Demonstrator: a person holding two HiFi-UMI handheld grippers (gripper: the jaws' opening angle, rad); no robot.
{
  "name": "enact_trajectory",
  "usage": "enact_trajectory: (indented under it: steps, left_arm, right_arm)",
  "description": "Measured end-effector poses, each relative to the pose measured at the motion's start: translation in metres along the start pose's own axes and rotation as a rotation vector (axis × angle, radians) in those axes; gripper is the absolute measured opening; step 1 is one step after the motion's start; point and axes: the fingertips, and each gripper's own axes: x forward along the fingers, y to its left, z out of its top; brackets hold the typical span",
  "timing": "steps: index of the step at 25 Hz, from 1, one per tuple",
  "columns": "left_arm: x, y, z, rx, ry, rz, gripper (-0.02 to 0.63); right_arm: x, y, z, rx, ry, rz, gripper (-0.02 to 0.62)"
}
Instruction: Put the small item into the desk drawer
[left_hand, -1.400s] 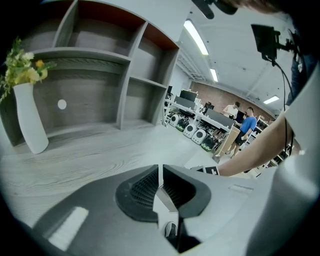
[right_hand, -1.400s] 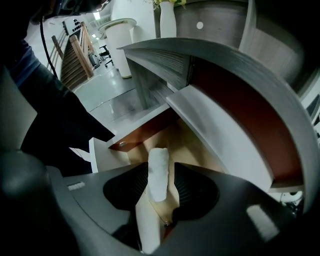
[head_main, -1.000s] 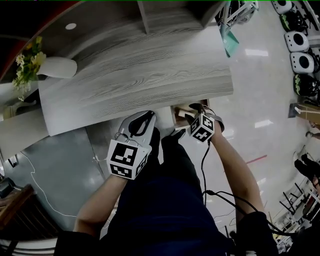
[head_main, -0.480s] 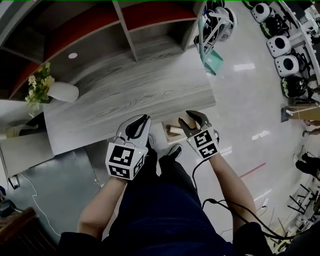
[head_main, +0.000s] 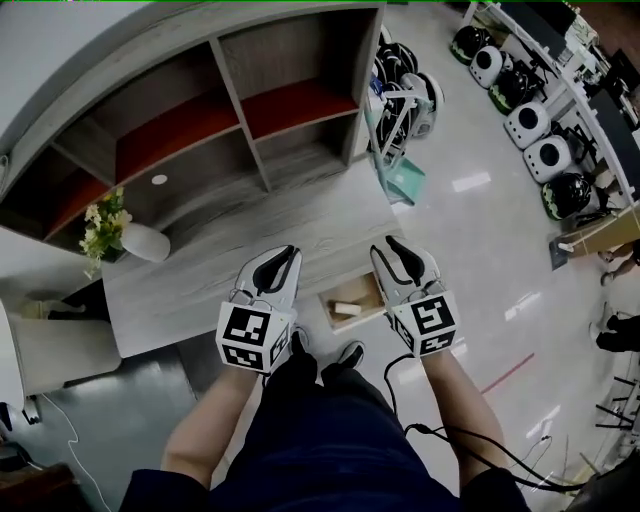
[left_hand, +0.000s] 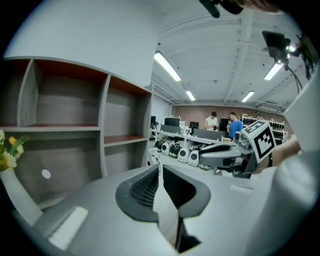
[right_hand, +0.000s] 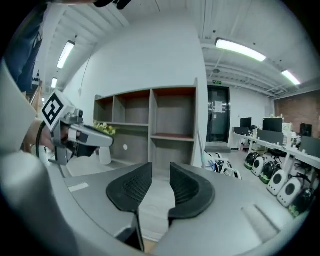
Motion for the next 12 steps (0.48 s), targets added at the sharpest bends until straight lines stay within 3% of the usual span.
enact_trajectory:
  steps: [5, 12]
  left_arm:
    - [-0.005, -0.012, 0.041, 0.049, -0.089, -0.026, 0.029]
    - [-0.025, -0.023, 0.115, 0.072, -0.254, -0.066, 0.029]
  right_arm:
    - [-0.025, -0.009, 0.055, 0.043, -0.141, -0.097, 0.100]
    - [-0.055, -0.007, 0.105, 0.024, -0.269, -0.182, 0.037]
